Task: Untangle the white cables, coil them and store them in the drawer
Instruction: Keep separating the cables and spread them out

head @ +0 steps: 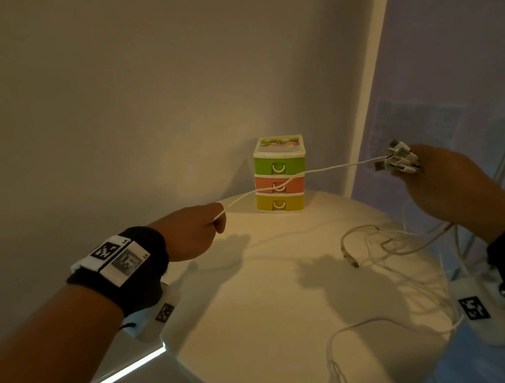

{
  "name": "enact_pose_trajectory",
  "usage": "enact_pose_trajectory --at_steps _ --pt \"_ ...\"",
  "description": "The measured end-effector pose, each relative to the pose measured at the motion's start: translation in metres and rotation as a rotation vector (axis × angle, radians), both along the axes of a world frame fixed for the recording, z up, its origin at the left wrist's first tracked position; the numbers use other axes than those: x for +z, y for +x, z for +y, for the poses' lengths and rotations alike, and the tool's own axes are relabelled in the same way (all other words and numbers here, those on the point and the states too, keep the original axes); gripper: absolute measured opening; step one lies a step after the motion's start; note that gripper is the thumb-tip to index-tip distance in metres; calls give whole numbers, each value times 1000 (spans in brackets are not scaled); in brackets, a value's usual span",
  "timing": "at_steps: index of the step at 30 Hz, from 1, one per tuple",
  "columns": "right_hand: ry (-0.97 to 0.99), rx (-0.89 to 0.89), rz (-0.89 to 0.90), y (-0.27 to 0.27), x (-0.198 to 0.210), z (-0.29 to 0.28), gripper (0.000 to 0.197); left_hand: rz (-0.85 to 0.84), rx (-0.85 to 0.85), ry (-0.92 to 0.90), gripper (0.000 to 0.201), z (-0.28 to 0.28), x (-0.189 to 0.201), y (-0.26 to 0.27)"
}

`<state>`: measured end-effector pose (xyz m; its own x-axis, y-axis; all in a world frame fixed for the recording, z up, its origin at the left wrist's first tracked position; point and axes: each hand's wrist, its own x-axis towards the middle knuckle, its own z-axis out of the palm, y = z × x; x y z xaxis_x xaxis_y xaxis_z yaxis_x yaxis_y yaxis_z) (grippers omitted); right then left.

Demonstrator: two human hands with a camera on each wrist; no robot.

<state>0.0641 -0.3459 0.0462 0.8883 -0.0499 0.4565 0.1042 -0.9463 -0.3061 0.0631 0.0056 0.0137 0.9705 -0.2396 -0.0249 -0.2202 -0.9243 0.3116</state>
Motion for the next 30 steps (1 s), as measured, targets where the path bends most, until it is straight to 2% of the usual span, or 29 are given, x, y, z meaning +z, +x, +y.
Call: enact_pose_trajectory --at_steps 3,4,7,10,11,13,15,18,20,22,26,30 --pt "60 39 -53 -3 3 4 13 62 0 61 17 -4 -3 2" --pt "93 63 -73 -7 7 8 12 79 -6 77 24 -5 -3 2" --pt "100 160 -77 -14 11 21 13 105 -28 55 62 -11 1 -1" --pt "-3 192 -69 -21 13 37 13 56 -94 26 76 -22 11 -8" --pt "-16 206 -73 -22 13 42 13 14 -122 -14 75 -28 15 -11" --pt "-10 243 -72 -25 14 52 13 -68 -169 -208 74 -44 25 -19" --pt "-32 267 -71 -27 13 64 9 -108 -232 -426 83 -64 36 -31" --pt "-49 350 -43 -34 13 79 7 -106 -344 -574 96 -90 49 -45" --pt "-60 439 -49 -38 10 85 15 -154 -398 -554 85 -99 51 -47" --pt "-20 456 -61 -39 6 91 24 -257 -420 -445 65 -102 51 -48" --pt "72 477 -85 -36 -1 96 27 -340 -385 -286 39 -99 47 -48" --pt "37 562 -161 -31 -6 94 30 -394 -414 -147 27 -99 49 -52"
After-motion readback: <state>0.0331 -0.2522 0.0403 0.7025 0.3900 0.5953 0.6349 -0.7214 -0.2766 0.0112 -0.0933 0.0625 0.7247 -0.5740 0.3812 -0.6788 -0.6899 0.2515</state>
